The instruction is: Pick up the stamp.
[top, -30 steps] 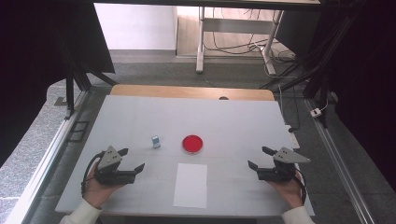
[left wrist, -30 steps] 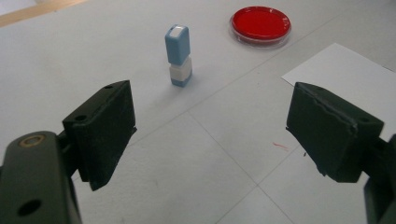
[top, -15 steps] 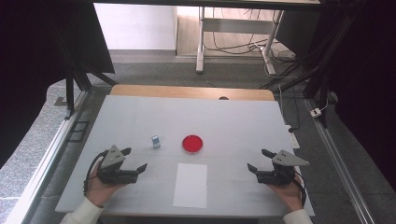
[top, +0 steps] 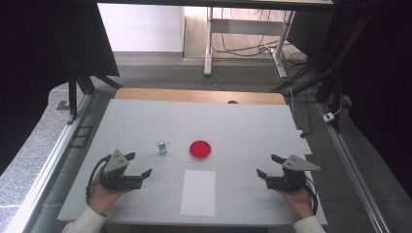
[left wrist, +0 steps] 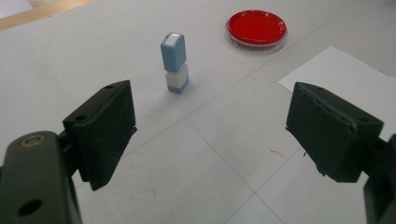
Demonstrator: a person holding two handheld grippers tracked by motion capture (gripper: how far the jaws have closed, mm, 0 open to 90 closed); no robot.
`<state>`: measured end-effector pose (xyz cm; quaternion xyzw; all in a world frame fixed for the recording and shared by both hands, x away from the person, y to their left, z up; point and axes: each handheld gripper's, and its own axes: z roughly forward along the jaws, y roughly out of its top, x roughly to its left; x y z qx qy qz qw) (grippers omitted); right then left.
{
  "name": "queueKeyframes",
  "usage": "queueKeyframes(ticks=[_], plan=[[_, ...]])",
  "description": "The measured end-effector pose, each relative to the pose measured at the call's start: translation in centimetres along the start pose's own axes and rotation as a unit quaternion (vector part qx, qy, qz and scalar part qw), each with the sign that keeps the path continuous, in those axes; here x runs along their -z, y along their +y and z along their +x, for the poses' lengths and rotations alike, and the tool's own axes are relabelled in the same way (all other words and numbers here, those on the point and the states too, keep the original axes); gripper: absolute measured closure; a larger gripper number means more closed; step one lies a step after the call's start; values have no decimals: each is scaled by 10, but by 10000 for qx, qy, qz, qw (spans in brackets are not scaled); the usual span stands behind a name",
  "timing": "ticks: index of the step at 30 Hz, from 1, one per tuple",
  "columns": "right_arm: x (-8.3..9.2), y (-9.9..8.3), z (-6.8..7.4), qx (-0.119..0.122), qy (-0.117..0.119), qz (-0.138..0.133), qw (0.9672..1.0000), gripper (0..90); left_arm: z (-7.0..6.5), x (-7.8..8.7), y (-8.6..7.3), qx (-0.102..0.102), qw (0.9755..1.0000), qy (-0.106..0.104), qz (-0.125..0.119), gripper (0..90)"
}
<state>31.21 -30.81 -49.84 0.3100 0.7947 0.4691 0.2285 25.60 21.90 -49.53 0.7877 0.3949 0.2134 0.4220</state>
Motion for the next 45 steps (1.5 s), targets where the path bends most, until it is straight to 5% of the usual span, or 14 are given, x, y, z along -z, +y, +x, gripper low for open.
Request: queueKeyframes(ticks=[18,34,40,45], plan=[[0,0,4,74,-13,23,10000,187,6,-14,13,-65,9999,69,120,162],[2,1,5,57,16,-18,10000,190,31,-50,39,43,9991,30,425,170],[2,1,5,69,10,-25,10000,193,34,-63,49,-79,9982,-29,588,173],[1,1,4,62,6,-3,10000,195,41,-72,56,73,9988,-58,487,183]])
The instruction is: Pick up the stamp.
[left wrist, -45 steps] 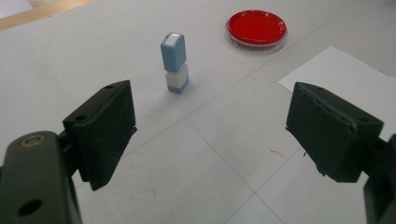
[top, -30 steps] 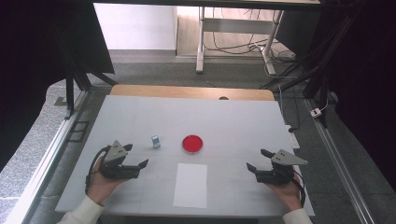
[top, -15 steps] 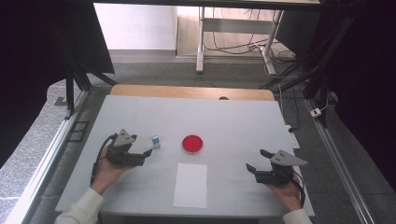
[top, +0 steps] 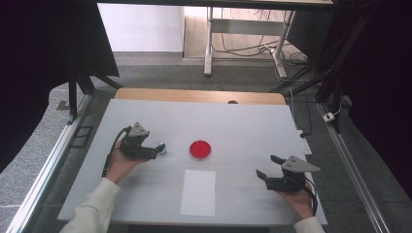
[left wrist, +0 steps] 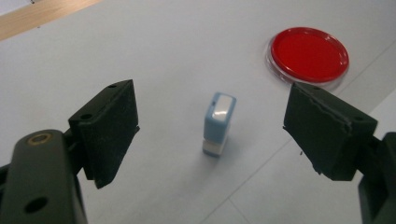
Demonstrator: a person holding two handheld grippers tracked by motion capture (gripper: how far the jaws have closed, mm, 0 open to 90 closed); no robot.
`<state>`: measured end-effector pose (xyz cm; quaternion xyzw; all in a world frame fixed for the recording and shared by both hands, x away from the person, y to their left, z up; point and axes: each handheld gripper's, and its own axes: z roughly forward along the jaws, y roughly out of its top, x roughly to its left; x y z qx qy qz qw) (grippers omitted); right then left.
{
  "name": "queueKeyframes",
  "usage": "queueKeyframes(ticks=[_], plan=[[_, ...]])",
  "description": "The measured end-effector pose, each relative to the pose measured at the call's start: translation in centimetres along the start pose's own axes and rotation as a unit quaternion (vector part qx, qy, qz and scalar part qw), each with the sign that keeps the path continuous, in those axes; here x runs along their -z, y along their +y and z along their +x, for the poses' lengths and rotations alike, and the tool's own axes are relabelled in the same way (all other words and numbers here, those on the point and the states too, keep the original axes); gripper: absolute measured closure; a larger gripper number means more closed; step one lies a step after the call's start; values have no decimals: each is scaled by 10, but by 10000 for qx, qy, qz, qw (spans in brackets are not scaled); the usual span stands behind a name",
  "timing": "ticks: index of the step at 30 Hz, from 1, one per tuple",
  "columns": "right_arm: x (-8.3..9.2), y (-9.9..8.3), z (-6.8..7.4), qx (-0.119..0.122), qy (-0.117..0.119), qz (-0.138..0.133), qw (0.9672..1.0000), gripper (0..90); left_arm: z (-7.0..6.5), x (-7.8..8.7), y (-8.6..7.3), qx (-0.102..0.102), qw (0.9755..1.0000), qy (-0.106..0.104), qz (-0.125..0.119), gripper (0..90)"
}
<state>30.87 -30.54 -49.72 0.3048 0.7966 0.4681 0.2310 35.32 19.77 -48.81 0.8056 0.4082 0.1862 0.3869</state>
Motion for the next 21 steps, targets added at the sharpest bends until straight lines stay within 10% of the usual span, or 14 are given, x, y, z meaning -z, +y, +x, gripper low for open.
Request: queueKeyframes(ticks=[21], plan=[[-1,-2,-2,40,-21,97,9999,196,1,-21,-4,-318,9991,-128,256,339]])
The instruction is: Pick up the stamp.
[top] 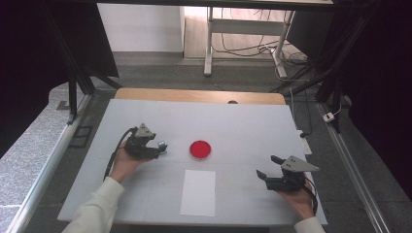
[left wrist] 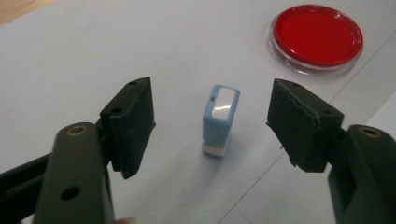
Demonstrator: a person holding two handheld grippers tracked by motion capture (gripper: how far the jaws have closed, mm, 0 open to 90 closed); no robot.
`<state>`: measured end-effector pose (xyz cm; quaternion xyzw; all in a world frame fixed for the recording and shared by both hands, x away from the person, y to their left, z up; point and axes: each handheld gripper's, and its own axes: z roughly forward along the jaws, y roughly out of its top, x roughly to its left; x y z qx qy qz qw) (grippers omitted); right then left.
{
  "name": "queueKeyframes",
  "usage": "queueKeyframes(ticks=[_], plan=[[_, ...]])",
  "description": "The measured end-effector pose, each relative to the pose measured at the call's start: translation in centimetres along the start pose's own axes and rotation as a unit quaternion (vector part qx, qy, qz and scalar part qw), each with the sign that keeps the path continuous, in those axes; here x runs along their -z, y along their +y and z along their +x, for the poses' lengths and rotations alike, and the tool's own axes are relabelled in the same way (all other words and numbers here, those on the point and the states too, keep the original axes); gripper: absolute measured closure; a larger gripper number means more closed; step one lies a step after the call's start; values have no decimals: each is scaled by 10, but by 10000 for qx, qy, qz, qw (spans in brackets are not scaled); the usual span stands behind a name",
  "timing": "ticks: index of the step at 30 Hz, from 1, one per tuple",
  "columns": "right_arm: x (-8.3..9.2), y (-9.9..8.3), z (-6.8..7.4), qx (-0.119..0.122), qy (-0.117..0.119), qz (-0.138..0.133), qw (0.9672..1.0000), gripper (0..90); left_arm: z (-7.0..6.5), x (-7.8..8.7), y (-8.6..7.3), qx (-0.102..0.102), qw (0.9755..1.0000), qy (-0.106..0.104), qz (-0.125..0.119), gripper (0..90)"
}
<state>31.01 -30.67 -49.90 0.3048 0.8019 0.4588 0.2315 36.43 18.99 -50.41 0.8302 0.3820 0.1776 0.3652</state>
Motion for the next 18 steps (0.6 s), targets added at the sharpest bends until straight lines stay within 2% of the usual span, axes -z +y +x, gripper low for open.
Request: queueKeyframes(ticks=[4,9,18], plan=[[0,0,0,2,-9,14,10000,196,-1,-5,-1,-147,9998,-61,90,393],[0,-1,-1,6,-18,39,10000,196,-2,-10,-3,-266,9995,-42,152,450],[-1,-1,-1,36,-48,69,10000,197,-2,-10,-4,-343,9993,-58,120,563]])
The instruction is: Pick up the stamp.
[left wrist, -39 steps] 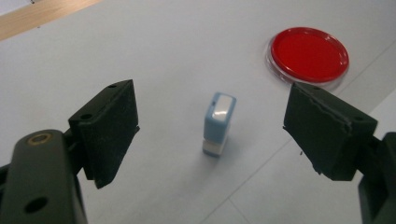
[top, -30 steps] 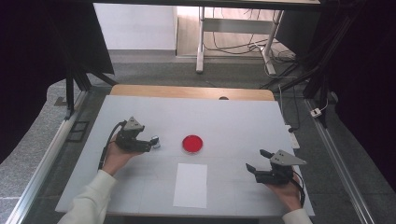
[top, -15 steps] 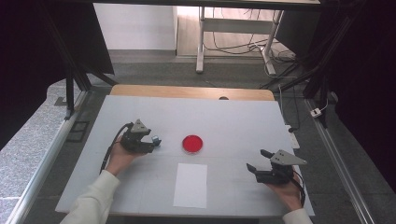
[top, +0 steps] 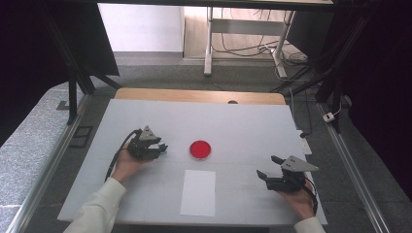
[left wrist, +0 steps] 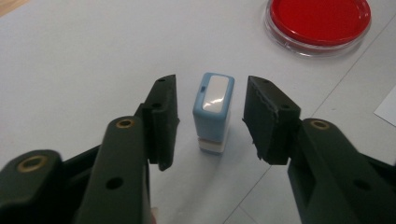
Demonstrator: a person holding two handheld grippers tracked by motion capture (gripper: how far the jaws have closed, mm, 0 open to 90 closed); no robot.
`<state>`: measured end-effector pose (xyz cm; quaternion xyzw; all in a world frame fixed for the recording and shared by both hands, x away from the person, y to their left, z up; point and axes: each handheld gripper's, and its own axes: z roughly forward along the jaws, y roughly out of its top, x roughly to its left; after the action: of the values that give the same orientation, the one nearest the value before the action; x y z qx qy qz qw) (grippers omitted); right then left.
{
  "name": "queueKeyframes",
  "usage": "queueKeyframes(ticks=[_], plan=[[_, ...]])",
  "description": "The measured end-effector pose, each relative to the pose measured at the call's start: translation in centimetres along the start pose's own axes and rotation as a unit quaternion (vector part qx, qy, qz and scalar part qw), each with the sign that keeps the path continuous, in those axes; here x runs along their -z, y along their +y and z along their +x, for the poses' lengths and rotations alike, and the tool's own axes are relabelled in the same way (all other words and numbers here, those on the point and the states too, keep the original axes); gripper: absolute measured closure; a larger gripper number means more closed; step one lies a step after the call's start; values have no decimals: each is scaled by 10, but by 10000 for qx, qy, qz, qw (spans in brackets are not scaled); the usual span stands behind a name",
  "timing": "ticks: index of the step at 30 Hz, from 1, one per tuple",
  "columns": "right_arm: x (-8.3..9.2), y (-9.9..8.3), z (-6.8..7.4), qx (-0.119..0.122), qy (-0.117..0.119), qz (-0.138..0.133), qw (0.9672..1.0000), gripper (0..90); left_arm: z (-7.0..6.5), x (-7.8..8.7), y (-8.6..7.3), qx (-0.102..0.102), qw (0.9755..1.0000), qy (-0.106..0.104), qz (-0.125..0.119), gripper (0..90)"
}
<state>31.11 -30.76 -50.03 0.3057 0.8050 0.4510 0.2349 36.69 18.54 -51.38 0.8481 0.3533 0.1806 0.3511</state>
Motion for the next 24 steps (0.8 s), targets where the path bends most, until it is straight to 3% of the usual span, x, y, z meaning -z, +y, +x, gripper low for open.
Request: queueKeyframes(ticks=[10,15,24], plan=[[0,-1,0,0,-8,27,10000,198,0,1,-1,-114,9999,-54,-69,744],[0,-1,-1,6,-14,30,10000,198,-2,0,0,-195,9998,-34,-67,751],[0,-1,-1,-10,-28,21,10000,199,0,3,-1,-100,9999,-49,-113,754]])
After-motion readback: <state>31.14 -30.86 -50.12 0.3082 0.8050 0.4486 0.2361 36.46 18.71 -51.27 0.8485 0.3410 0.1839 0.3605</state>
